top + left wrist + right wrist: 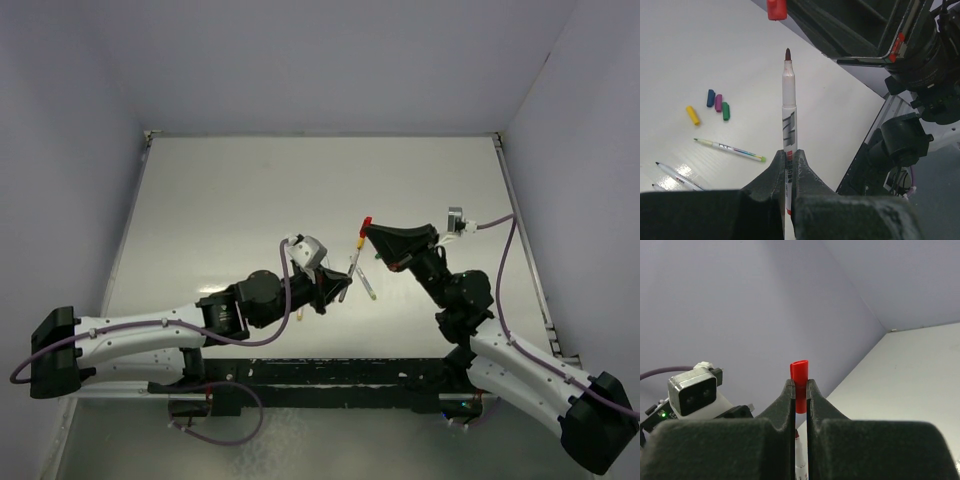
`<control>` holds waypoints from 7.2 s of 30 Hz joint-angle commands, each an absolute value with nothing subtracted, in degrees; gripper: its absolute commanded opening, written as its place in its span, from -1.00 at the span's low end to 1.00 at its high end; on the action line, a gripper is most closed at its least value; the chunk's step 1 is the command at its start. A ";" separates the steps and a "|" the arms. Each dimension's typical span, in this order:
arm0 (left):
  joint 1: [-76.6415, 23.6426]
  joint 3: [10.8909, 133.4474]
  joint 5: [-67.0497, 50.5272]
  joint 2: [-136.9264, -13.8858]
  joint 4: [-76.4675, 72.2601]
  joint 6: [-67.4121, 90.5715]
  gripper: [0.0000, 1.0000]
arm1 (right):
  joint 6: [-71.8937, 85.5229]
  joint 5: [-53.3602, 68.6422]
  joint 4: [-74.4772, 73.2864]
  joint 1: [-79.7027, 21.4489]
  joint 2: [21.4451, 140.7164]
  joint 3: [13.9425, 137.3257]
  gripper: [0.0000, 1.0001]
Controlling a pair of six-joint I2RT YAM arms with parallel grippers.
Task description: Insert the pens into the pen caps
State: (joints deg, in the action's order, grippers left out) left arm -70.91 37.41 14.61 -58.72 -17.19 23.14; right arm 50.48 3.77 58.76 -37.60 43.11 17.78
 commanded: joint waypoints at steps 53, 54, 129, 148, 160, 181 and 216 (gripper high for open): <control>-71.10 38.16 18.40 -58.83 -22.73 22.82 -1.00 | 51.68 6.99 61.96 -37.79 42.47 16.71 -1.00; -71.06 38.07 18.52 -58.68 -22.70 22.85 -1.00 | 51.70 7.10 62.00 -37.78 42.40 16.67 -1.00; -70.92 38.19 28.03 -57.64 -34.04 24.26 -1.00 | 50.62 17.84 55.28 -39.06 50.10 19.97 -1.00; -70.91 38.33 28.51 -57.65 -32.78 24.77 -1.00 | 47.38 19.51 51.25 -39.09 49.73 23.05 -1.00; -67.58 37.60 24.64 -57.21 -37.81 24.80 -1.00 | 47.78 22.95 51.10 -39.19 52.54 22.82 -1.00; -55.58 42.41 11.25 -57.23 -40.88 24.91 -1.00 | 40.64 17.55 32.57 -44.34 55.38 25.16 -1.00; -52.28 30.77 25.36 -45.12 -6.69 34.95 -1.00 | 35.85 -7.05 12.19 -48.65 52.73 40.70 -0.03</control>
